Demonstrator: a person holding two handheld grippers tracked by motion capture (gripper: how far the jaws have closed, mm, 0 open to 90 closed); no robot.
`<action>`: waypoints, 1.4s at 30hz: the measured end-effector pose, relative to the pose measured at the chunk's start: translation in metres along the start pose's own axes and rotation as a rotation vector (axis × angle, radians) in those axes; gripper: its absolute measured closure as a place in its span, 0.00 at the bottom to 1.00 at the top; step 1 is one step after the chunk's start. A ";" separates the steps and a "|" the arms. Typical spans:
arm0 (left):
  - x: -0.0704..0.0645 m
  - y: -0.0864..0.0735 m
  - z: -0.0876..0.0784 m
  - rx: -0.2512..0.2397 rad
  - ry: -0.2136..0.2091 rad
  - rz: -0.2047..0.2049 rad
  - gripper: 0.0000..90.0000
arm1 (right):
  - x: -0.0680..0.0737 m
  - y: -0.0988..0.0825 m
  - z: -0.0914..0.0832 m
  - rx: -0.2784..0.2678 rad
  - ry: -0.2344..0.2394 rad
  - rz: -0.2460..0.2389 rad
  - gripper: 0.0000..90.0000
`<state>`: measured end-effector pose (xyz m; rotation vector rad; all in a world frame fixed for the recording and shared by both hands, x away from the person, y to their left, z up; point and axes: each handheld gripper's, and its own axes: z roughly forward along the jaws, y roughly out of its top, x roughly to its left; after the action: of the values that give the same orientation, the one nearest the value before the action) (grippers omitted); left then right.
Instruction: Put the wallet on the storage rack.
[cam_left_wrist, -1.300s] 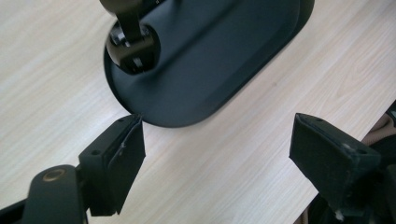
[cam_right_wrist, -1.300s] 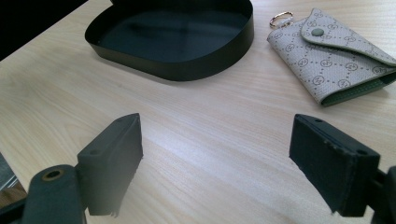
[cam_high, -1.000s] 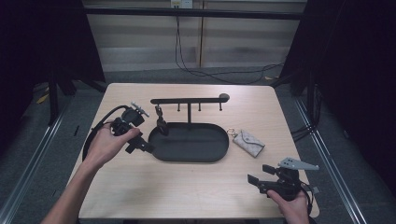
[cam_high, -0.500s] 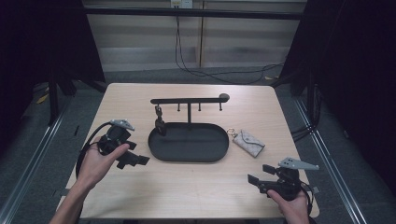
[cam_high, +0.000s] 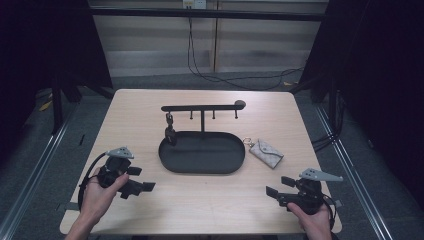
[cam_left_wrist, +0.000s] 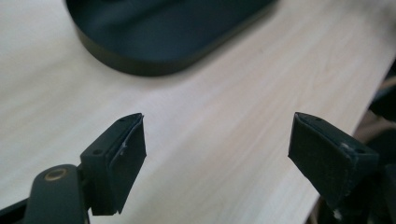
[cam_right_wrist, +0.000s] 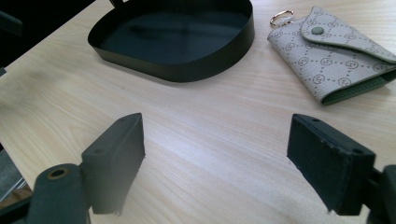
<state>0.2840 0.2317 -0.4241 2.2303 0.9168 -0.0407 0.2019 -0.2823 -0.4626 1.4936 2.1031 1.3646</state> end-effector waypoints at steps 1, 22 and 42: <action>-0.001 -0.003 0.002 0.001 -0.003 0.002 0.21 | 0.000 0.001 0.001 0.009 0.005 0.003 0.23; -0.029 -0.069 0.005 -0.066 -0.010 0.002 0.21 | 0.001 0.024 0.004 0.080 -0.020 0.014 0.20; -0.034 -0.079 -0.004 -0.125 -0.002 0.003 0.21 | -0.024 0.084 0.034 0.324 -0.076 -0.015 0.19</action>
<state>0.2083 0.2523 -0.4598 2.1156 0.8910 0.0156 0.2865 -0.2793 -0.4235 1.6109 2.3658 0.9783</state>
